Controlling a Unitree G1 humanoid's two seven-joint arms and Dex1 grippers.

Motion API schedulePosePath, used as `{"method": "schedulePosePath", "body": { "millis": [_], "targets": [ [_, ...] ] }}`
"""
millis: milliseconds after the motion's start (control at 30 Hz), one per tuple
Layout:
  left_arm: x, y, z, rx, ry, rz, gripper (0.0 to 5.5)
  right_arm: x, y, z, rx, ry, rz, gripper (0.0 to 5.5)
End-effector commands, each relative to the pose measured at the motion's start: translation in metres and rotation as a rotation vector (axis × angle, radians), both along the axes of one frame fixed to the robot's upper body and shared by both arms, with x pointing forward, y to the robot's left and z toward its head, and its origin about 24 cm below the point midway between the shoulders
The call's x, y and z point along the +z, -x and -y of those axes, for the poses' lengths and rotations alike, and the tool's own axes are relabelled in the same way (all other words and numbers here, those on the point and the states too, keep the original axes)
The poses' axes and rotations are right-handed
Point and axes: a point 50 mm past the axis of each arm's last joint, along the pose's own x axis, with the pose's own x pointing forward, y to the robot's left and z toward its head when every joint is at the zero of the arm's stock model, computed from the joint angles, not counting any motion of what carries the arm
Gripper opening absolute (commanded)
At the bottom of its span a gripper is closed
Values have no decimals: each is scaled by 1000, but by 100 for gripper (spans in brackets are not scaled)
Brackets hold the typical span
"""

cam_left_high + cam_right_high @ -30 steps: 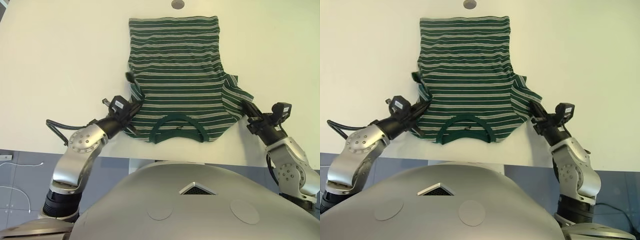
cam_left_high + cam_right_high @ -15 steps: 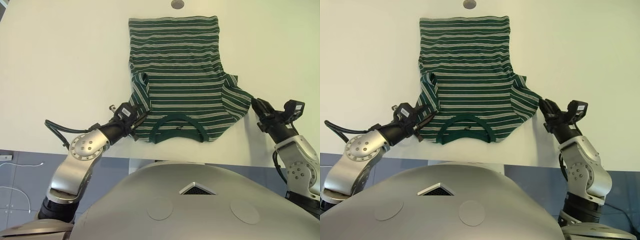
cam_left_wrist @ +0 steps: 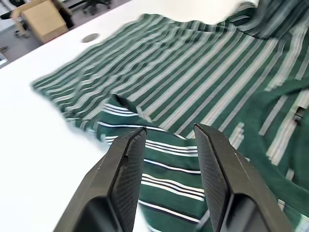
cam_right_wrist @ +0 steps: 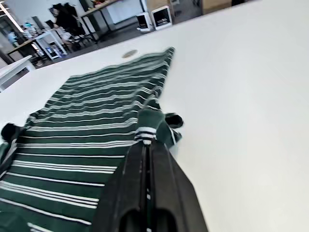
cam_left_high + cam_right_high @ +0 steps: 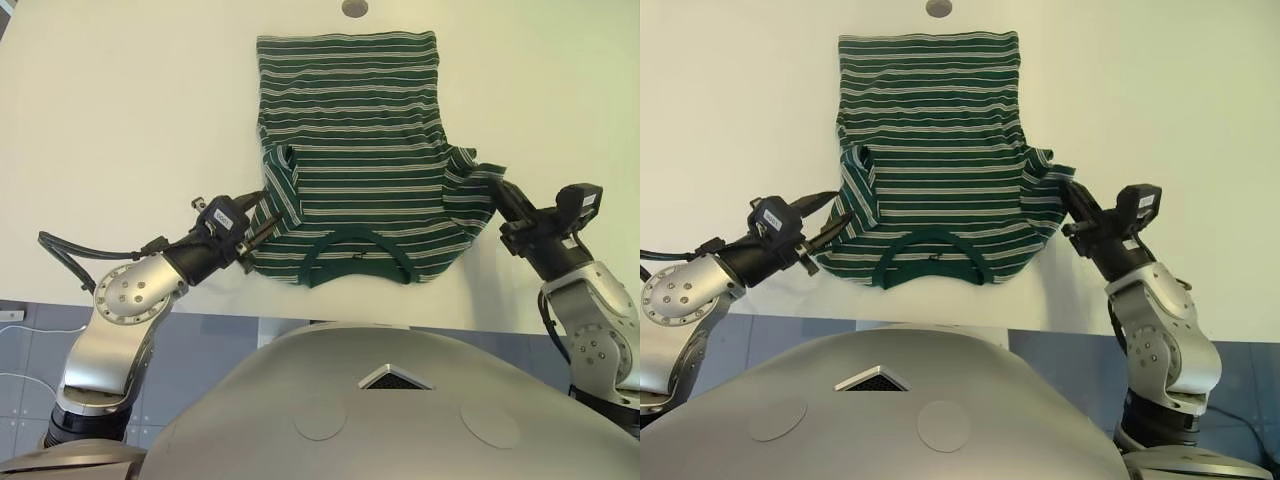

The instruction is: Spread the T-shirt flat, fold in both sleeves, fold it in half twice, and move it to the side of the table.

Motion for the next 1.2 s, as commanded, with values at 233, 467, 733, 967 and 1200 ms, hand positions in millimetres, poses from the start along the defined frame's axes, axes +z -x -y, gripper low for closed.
{"method": "schedulePosePath", "body": {
  "millis": [233,467,733,967,1200],
  "targets": [
    [-12,13,10,-159,-100,-50,182,-6,-22,-73,513,493,-65,66],
    [-8,12,8,-212,-122,-29,182,8,-11,-68,671,353,-136,199],
    [12,16,-61,-514,-447,5,295,31,0,22,1097,697,-21,362],
    [-10,9,-54,-594,-474,102,295,-10,1,23,1219,894,212,383],
    [-23,7,-52,-659,-504,113,295,-25,-3,16,1212,932,279,383]
  ]
}}
